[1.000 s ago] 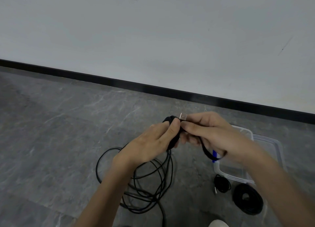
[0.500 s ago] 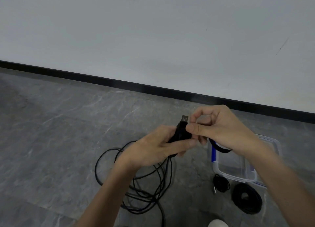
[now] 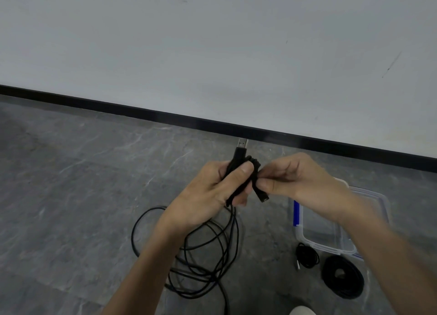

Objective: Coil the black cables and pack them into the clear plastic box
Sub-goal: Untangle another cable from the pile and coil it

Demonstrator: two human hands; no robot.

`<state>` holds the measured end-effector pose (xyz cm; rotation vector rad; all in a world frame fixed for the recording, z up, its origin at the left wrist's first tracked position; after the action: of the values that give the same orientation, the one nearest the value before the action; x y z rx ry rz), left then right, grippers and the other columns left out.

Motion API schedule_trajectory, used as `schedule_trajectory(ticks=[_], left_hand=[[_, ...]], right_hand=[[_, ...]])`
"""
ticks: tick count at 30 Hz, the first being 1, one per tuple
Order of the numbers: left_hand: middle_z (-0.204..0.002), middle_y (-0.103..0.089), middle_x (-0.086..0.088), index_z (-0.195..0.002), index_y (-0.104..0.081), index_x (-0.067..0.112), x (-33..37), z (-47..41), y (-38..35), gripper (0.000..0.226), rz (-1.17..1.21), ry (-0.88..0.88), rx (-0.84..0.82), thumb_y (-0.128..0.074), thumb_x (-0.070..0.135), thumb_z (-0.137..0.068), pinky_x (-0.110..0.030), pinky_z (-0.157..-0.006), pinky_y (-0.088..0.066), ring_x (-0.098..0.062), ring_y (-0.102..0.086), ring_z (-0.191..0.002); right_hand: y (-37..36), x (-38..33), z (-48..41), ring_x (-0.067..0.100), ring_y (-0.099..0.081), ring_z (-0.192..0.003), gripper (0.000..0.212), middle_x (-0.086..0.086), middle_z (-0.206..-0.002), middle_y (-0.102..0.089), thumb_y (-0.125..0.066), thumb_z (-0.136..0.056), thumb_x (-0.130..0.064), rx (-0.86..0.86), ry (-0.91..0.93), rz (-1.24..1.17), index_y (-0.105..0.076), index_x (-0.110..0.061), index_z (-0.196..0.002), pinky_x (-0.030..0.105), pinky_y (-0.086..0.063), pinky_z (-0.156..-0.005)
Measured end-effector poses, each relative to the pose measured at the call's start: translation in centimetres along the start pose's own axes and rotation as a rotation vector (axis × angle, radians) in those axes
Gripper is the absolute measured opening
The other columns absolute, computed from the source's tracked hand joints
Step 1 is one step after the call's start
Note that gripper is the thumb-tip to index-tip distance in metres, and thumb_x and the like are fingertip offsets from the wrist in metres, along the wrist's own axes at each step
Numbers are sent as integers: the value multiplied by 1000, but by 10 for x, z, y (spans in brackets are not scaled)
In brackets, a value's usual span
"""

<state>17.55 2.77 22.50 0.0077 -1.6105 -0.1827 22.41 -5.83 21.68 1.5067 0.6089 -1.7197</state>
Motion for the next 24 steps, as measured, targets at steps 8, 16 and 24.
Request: schedule_trajectory(ticks=[8,16,24], left_hand=[[-49,-43,2,-60,-47,-1,4,0,10,60,38,13,101,-37,43,-99,-23,-73,-46,-14,-53,-56],[-46,-45,6,-56,-48,-2,-1,2,-8,59,41,45,-65,-41,40,-96,-19,-72,-43,-13,-55,-53],[-61,-62,-6,-70,-64,5,2,-1,-5,45,-125,35,5,-53,42,-92,-56,-62,-46,-41,-56,-60]], right_hand=[[3,-24,5,7,-69,-67,12,-8,-70,-73,-80,-67,-10,250,188,42,-72,-17,-72,18,-55,-68],[-12,-14,1,13,-68,-102,42,0,-105,-72,-74,-77,0,-3,106,21,-62,-12,-116,27,-54,-85],[0,-15,0,7,-69,-97,30,-7,-98,-74,-70,-81,4,106,147,217,-69,-18,-101,32,-54,-90]])
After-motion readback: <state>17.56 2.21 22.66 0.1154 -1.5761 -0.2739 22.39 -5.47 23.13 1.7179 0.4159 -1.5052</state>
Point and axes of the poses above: each hand's wrist, its own z-axis away from the middle knuckle, its own y-axis out of the back of the hand, x = y × z, the point moved 10 cm from there along -z, towards the middle knuckle
